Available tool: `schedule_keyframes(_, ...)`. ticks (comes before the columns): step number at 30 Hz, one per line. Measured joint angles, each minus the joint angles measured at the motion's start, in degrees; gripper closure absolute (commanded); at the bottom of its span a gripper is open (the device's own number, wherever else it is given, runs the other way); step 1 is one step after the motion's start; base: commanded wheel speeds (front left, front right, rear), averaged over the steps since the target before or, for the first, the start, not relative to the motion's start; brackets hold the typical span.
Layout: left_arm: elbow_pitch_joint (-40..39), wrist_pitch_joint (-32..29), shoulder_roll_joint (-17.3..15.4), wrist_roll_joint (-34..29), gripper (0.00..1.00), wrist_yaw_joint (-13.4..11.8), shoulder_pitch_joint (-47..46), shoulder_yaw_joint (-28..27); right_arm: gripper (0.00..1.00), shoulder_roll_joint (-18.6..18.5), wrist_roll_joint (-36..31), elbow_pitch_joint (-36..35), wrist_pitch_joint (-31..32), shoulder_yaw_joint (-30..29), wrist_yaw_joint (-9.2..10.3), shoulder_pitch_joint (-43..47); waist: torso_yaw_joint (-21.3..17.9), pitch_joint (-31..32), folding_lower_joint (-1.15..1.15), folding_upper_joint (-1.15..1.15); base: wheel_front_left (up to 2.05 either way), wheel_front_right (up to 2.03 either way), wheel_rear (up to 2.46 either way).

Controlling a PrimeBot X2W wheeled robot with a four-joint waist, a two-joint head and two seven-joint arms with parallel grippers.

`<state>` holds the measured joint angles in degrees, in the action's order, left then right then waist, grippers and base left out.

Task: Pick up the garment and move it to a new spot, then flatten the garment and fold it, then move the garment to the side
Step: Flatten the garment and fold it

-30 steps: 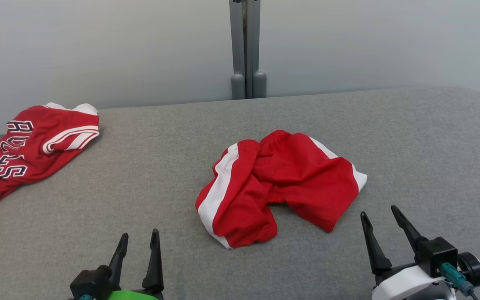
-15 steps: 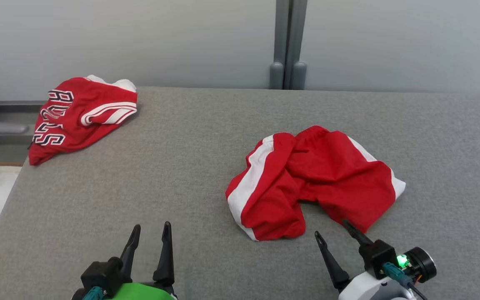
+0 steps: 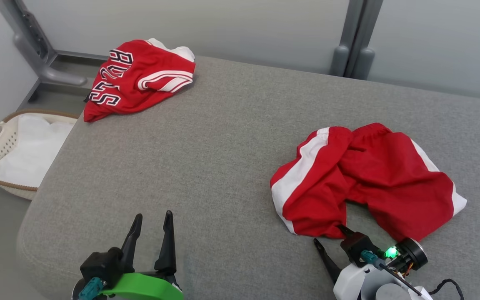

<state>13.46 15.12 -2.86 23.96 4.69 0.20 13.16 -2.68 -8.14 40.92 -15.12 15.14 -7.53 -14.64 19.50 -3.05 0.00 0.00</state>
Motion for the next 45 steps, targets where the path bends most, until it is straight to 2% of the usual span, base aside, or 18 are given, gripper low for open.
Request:
schedule_keyframes(1,0.0,0.0,0.0,0.1,0.0,-0.1,-0.1,0.1,0.0,0.0,0.0,0.9,0.0,-0.2,0.0,-0.4,0.5,-0.4,0.0,0.0,0.0,0.0,0.0)
schedule_keyframes(2,-0.1,0.0,0.0,0.2,0.0,-0.2,-0.1,0.1,0.09,-0.1,0.2,1.7,0.0,-0.3,0.0,-0.8,0.9,-0.8,0.0,0.0,0.0,0.0,0.0)
schedule_keyframes(3,-0.1,0.0,0.0,0.2,0.0,-0.2,-0.2,0.1,0.51,0.0,0.3,2.1,0.0,-0.4,0.0,-1.2,1.2,-1.2,0.0,0.0,0.0,0.0,0.0)
schedule_keyframes(5,-0.1,0.0,0.0,0.2,0.0,-0.5,-0.2,0.0,0.66,0.0,1.2,2.4,-0.1,-0.6,0.0,-1.8,1.6,-1.8,0.0,0.0,0.0,0.0,0.0)
schedule_keyframes(6,-0.1,0.0,0.0,0.2,0.0,-0.6,-0.2,-0.1,0.93,0.0,1.8,2.3,-0.1,-0.6,0.0,-1.9,1.6,-2.0,0.0,0.0,0.0,0.0,0.0)
schedule_keyframes(7,-0.1,0.0,0.0,0.2,0.0,-0.6,-0.2,-0.1,0.98,0.0,2.3,2.1,-0.1,-0.5,0.0,-2.0,1.5,-2.1,0.0,0.0,0.0,0.0,0.0)
schedule_keyframes(11,-0.1,0.0,0.0,0.2,0.0,-0.6,-0.2,-0.3,1.0,-0.1,4.5,-1.5,0.0,-0.5,0.0,-2.0,0.3,-2.0,0.0,0.0,0.0,0.0,0.0)
schedule_keyframes(20,-0.1,0.0,0.0,-0.4,0.0,-0.6,0.0,-0.7,1.0,-0.1,8.8,-17.5,0.0,0.3,0.0,-1.2,-4.7,0.0,0.0,0.0,0.0,0.0,0.0)
schedule_keyframes(29,0.1,0.0,0.0,-0.8,0.0,-0.6,0.8,-1.3,1.0,-0.1,14.3,-26.6,0.0,9.0,0.0,-1.6,-9.1,2.7,0.0,0.0,0.0,0.0,0.0)
schedule_keyframes(33,0.0,0.0,0.0,-0.8,0.0,-0.6,1.3,-1.2,1.0,-0.1,16.1,-29.4,0.0,10.3,0.0,-2.2,-10.6,3.5,0.0,0.0,0.0,0.0,0.0)
schedule_keyframes(39,-0.2,0.0,0.0,-0.8,0.0,-0.6,1.4,-1.0,1.0,-0.3,15.2,-29.2,2.1,5.1,0.0,-2.1,-12.6,4.1,0.0,0.0,0.0,0.0,0.0)
schedule_keyframes(45,-0.2,0.0,0.0,-0.9,0.0,-0.6,1.4,-0.4,1.0,-5.0,8.5,-24.8,6.5,-3.1,0.0,-1.2,-13.6,3.4,0.0,0.0,0.0,0.0,0.0)
